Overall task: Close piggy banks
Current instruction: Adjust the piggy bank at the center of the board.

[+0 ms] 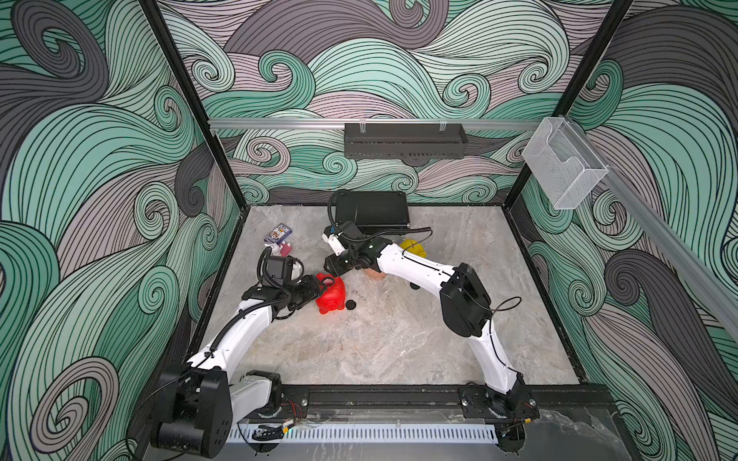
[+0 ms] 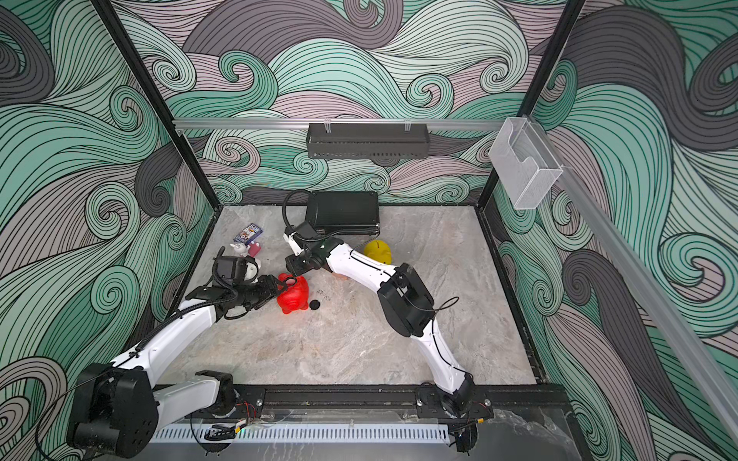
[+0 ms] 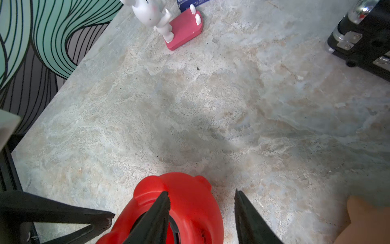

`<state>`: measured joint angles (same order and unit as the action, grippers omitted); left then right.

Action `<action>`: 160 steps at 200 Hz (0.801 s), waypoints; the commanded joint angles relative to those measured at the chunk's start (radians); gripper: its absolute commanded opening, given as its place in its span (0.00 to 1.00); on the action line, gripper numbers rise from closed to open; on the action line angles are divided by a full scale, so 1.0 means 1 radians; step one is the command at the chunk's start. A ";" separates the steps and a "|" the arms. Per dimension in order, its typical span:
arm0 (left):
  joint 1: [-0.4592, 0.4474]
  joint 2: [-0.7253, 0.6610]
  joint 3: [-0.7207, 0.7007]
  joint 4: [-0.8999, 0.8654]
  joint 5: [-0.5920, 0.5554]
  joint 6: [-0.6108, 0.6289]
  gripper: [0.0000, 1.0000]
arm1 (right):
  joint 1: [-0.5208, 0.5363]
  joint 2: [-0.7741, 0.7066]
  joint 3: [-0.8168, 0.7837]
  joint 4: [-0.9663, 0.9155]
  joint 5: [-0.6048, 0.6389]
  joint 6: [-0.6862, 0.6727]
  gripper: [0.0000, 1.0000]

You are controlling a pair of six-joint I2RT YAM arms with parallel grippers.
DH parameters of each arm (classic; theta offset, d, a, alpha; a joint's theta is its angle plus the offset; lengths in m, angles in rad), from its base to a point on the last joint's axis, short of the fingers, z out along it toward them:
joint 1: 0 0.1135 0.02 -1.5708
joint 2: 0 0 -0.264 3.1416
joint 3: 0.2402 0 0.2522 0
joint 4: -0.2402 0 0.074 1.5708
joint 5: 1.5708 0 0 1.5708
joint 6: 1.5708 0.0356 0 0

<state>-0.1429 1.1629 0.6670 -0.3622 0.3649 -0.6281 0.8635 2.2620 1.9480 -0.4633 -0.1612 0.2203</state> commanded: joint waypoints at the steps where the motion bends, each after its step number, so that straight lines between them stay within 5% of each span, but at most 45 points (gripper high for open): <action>1: -0.006 0.022 0.002 0.014 -0.024 0.012 0.55 | 0.003 0.031 0.037 -0.044 0.018 -0.001 0.51; 160: -0.006 0.023 0.006 -0.028 -0.131 0.003 0.54 | 0.006 -0.095 -0.129 -0.055 0.058 -0.012 0.50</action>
<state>-0.1463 1.1839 0.6666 -0.3504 0.2947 -0.6285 0.8650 2.2181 1.8523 -0.4797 -0.1143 0.2169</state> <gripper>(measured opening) 0.545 0.496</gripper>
